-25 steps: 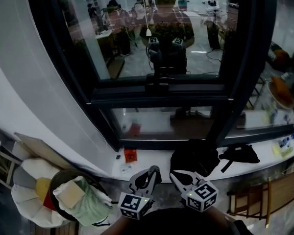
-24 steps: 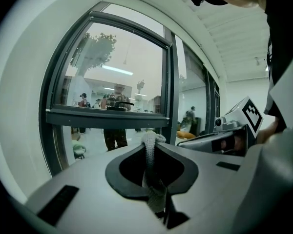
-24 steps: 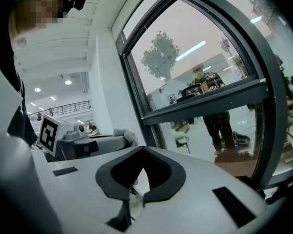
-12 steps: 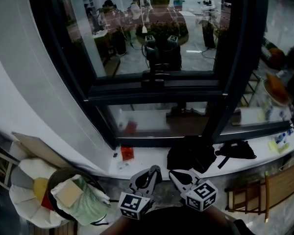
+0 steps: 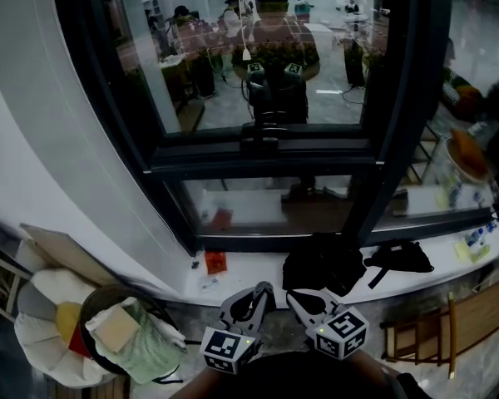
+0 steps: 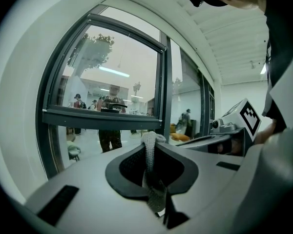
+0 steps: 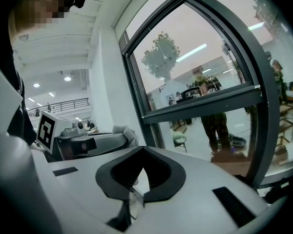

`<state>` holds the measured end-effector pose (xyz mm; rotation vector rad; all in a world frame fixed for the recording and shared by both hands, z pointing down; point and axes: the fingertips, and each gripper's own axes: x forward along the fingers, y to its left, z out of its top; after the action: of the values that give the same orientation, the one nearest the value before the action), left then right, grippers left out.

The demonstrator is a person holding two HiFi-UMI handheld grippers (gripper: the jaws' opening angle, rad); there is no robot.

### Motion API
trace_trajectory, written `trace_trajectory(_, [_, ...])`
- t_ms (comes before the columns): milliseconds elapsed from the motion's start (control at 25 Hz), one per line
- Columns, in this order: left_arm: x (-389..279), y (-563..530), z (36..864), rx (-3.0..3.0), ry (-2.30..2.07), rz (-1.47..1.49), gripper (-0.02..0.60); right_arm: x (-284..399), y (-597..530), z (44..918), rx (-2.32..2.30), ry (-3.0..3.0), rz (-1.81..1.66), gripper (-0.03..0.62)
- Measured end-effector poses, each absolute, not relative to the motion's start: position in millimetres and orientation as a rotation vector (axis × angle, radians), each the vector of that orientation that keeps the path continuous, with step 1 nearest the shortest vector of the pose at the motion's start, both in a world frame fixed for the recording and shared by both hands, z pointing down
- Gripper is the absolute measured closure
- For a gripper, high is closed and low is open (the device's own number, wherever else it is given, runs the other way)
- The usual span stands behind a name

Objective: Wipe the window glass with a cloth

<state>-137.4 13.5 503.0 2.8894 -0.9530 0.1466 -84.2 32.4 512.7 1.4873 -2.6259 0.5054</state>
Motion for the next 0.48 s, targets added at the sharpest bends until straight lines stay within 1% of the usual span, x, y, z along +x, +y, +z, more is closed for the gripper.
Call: trace_trajectory(480, [-137.8, 15.6, 501.2, 2.888, -0.955, 0.147, 0.548, -79.7, 33.2, 509.2, 1.497, -2.62, 0.498, 0.567])
